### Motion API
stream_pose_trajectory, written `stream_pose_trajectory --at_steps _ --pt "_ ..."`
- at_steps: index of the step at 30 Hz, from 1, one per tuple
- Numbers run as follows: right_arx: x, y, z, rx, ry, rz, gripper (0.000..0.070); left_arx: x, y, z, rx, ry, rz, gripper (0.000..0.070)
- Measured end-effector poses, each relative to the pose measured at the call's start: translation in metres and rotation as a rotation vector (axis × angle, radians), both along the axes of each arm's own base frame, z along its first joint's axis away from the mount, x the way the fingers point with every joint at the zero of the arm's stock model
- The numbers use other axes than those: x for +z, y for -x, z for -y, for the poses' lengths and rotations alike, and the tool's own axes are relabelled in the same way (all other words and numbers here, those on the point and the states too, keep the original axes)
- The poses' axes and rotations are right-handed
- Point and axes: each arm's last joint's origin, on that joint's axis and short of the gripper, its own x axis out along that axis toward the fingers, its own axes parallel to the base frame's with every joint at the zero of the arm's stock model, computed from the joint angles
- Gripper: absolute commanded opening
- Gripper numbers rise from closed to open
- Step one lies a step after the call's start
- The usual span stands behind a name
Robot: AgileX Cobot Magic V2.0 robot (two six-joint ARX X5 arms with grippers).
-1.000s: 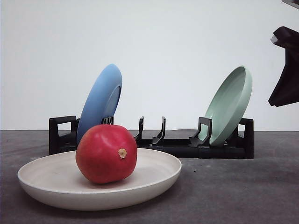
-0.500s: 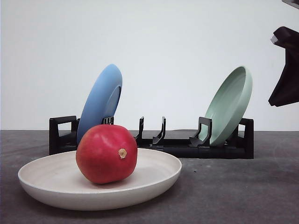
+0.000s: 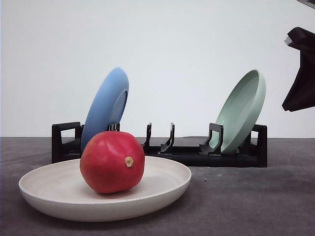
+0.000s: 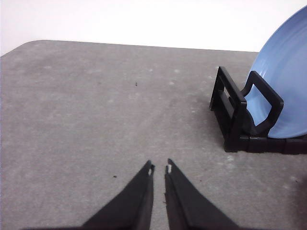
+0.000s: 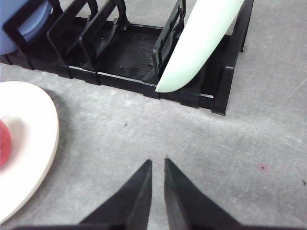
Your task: Place pomegranate in white plate
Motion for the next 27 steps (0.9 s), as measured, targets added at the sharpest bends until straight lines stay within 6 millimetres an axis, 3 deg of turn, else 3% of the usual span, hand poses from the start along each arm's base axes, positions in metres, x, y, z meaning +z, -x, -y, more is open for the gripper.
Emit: stream_pose_trajectory --at_steps 16,21,27 --pt "0.002 0.002 0.002 -0.003 0.022 0.022 0.0041 0.000 0.000 0.000 0.000 0.000 0.000 0.0027" --pt "0.011 0.014 0.015 -0.010 0.086 0.147 0.0041 0.000 0.000 0.000 0.000 0.000 0.000 0.0027" --pt "-0.010 0.034 0.040 -0.140 0.137 0.224 0.0041 0.000 0.000 0.000 0.000 0.000 0.000 0.0027"
